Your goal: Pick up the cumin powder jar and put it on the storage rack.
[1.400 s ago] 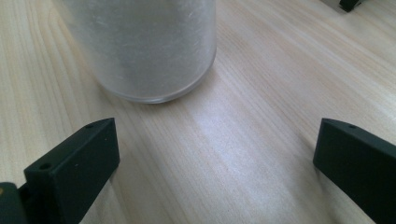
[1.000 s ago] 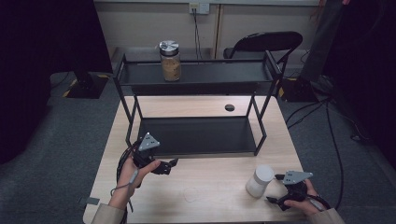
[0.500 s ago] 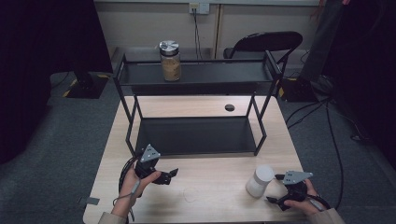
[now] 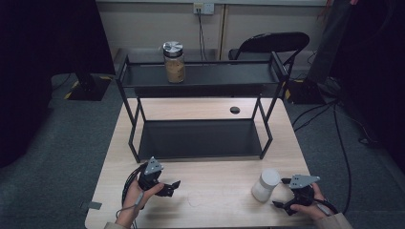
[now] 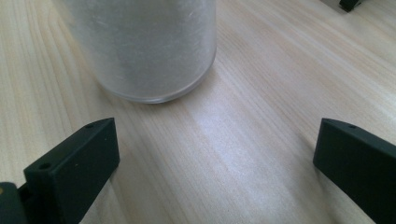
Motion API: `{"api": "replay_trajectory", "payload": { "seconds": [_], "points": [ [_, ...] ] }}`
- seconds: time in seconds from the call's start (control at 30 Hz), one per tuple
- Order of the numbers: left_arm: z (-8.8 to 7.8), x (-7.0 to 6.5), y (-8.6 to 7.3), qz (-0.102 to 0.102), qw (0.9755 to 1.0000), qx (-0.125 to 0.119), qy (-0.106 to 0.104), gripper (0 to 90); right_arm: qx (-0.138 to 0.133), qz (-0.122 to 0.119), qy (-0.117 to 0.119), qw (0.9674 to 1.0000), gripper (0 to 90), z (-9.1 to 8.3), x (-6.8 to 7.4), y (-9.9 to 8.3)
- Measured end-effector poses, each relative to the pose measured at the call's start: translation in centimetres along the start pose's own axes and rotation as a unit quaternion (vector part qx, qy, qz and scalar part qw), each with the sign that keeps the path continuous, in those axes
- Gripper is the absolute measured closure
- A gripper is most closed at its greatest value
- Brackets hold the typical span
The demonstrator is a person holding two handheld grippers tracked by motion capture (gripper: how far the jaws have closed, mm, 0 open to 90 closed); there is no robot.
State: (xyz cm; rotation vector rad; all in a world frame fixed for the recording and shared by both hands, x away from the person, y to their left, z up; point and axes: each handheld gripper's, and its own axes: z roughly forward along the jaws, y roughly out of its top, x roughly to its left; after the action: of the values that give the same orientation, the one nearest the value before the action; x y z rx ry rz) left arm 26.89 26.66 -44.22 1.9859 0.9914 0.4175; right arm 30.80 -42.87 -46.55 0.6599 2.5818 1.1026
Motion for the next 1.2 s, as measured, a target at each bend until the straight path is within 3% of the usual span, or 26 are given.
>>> {"api": "replay_trajectory", "payload": {
  "seconds": [0.93, 1.2],
  "points": [
    [1.4, 0.1, -1.5, -0.003, 0.9995, 0.031, 0.0, 1.3, 0.0, 0.0, 0.0, 1.0, 0.0, 0.0, 0.0, 0.0],
    [1.6, -0.2, -1.4, 0.01, 0.9989, 0.046, 0.004, 1.4, 0.0, 0.0, 0.0, 1.0, 0.0, 0.0, 0.0, 0.0]
  ]
}}
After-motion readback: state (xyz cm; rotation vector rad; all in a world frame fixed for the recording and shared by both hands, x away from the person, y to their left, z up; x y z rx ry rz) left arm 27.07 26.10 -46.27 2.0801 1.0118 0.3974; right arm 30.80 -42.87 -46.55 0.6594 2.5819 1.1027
